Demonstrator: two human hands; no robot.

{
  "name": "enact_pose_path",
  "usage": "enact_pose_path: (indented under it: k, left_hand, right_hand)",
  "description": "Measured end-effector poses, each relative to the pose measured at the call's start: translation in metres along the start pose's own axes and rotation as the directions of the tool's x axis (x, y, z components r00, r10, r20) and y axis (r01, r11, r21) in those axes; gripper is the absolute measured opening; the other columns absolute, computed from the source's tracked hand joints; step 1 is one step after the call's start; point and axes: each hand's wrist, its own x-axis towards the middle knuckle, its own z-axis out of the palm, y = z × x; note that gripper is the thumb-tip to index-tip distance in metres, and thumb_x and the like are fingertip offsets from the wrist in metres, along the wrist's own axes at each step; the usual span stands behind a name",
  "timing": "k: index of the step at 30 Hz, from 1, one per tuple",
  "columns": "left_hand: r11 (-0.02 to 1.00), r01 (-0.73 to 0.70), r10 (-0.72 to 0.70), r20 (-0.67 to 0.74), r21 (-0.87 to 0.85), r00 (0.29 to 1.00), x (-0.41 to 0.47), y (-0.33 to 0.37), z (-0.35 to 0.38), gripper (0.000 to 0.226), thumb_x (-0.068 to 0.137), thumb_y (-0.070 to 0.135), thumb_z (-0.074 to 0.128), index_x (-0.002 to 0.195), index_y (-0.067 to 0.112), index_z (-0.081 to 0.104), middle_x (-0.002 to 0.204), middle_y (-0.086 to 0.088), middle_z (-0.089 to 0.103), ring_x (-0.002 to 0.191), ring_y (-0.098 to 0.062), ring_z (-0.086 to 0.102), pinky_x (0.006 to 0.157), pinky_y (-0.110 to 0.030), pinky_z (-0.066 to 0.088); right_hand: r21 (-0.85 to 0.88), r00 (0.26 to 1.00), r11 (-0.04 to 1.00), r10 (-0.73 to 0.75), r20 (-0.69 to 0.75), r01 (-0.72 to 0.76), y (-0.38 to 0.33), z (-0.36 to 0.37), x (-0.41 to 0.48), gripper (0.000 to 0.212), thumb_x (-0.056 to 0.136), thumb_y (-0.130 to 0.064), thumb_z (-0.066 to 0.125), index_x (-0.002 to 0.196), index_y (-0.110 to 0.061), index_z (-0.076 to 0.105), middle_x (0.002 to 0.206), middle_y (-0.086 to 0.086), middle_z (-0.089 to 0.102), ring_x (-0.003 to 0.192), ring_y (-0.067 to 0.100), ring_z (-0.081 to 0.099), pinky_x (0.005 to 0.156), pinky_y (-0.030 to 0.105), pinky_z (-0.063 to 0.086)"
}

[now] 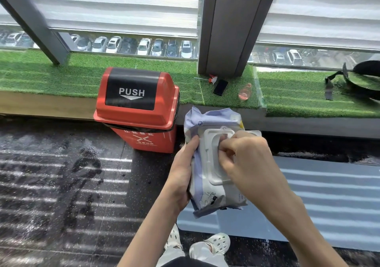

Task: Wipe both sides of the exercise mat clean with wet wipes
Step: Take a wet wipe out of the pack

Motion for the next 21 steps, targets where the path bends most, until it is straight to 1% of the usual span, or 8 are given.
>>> enact_pose_path:
  k: [5, 8, 10, 12, 14, 17, 19, 21]
  left_hand:
    - [1.0, -0.019, 0.019, -0.002, 0.021, 1.0, -0.002, 0.004, -0.001, 0.063, 0.075, 0.048, 0.061, 0.123, 0.008, 0.066, 0.116, -0.019, 0.07, 0.104, -0.032, 0.065, 0.102, -0.048, 0.046]
    - [0.999, -0.035, 0.035, -0.001, 0.041, 0.999, -0.002, 0.008, 0.0, 0.064, 0.078, 0.049, 0.063, 0.126, 0.007, 0.063, 0.116, -0.019, 0.07, 0.103, -0.032, 0.066, 0.101, -0.048, 0.047]
    - [0.998, -0.039, 0.039, -0.003, 0.049, 0.999, -0.002, 0.01, 0.002, 0.063, 0.081, 0.05, 0.067, 0.127, 0.007, 0.062, 0.117, -0.019, 0.069, 0.104, -0.032, 0.066, 0.101, -0.048, 0.048]
    - [1.0, -0.022, 0.022, -0.005, 0.017, 1.0, -0.002, 0.01, 0.002, 0.064, 0.081, 0.049, 0.065, 0.128, 0.005, 0.063, 0.119, -0.021, 0.068, 0.107, -0.034, 0.064, 0.104, -0.05, 0.046]
    - [1.0, -0.007, 0.007, -0.014, -0.015, 1.0, -0.002, 0.009, 0.001, 0.066, 0.078, 0.048, 0.062, 0.127, 0.005, 0.063, 0.122, -0.023, 0.066, 0.111, -0.036, 0.061, 0.108, -0.053, 0.042]
    - [1.0, -0.01, 0.01, -0.03, 0.007, 0.999, -0.001, 0.008, -0.001, 0.058, 0.078, 0.047, 0.061, 0.119, 0.007, 0.068, 0.117, -0.022, 0.068, 0.107, -0.036, 0.064, 0.107, -0.054, 0.043]
    - [1.0, -0.006, 0.007, -0.053, 0.015, 0.999, -0.002, 0.008, -0.002, 0.047, 0.078, 0.045, 0.06, 0.108, 0.011, 0.073, 0.105, -0.017, 0.073, 0.093, -0.03, 0.069, 0.1, -0.049, 0.049]
    - [1.0, 0.018, -0.018, -0.062, -0.01, 0.998, -0.004, 0.006, -0.003, 0.043, 0.078, 0.046, 0.061, 0.102, 0.014, 0.075, 0.102, -0.016, 0.074, 0.09, -0.03, 0.071, 0.096, -0.048, 0.051]
  right_hand:
    - [0.121, 0.999, 0.992, 0.017, 0.047, -0.023, 0.0, -0.006, 0.002, 0.018, 0.077, -0.002, 0.061, 0.065, -0.012, 0.053, 0.067, -0.006, 0.05, 0.064, 0.01, 0.047, 0.058, 0.026, 0.039]
    - [0.342, 0.995, 0.935, 0.077, 0.06, -0.093, 0.0, -0.012, 0.002, 0.021, 0.081, -0.003, 0.062, 0.064, -0.011, 0.052, 0.055, -0.011, 0.047, 0.056, 0.005, 0.044, 0.053, 0.014, 0.033]
    - [0.464, 0.99, 0.876, 0.103, 0.092, -0.134, 0.002, -0.018, 0.004, 0.018, 0.082, -0.006, 0.062, 0.066, -0.011, 0.055, 0.053, -0.01, 0.049, 0.05, 0.004, 0.041, 0.051, 0.014, 0.032]
    - [0.594, 0.988, 0.79, 0.102, 0.114, -0.15, 0.004, -0.024, 0.004, 0.014, 0.082, -0.009, 0.064, 0.069, -0.008, 0.058, 0.052, -0.006, 0.046, 0.047, 0.003, 0.036, 0.048, 0.017, 0.032]
    - [0.717, 0.991, 0.684, 0.084, 0.1, -0.131, 0.002, -0.033, 0.005, 0.013, 0.078, -0.015, 0.062, 0.069, -0.008, 0.054, 0.053, -0.01, 0.044, 0.047, 0.001, 0.034, 0.046, 0.012, 0.029]
    - [0.876, 0.998, 0.481, 0.068, 0.011, -0.043, 0.001, -0.052, 0.008, 0.012, 0.078, -0.021, 0.06, 0.071, -0.012, 0.058, 0.06, -0.009, 0.051, 0.056, 0.002, 0.043, 0.054, 0.009, 0.037]
    - [0.938, 0.994, 0.347, 0.095, -0.051, 0.015, -0.001, -0.067, 0.013, 0.011, 0.084, -0.013, 0.056, 0.073, -0.012, 0.058, 0.063, -0.009, 0.057, 0.062, 0.005, 0.052, 0.062, 0.014, 0.044]
    - [0.959, 0.988, 0.278, 0.121, -0.094, 0.057, -0.005, -0.08, 0.018, 0.021, 0.093, -0.005, 0.043, 0.076, -0.009, 0.053, 0.063, -0.012, 0.059, 0.062, 0.002, 0.055, 0.06, 0.012, 0.045]
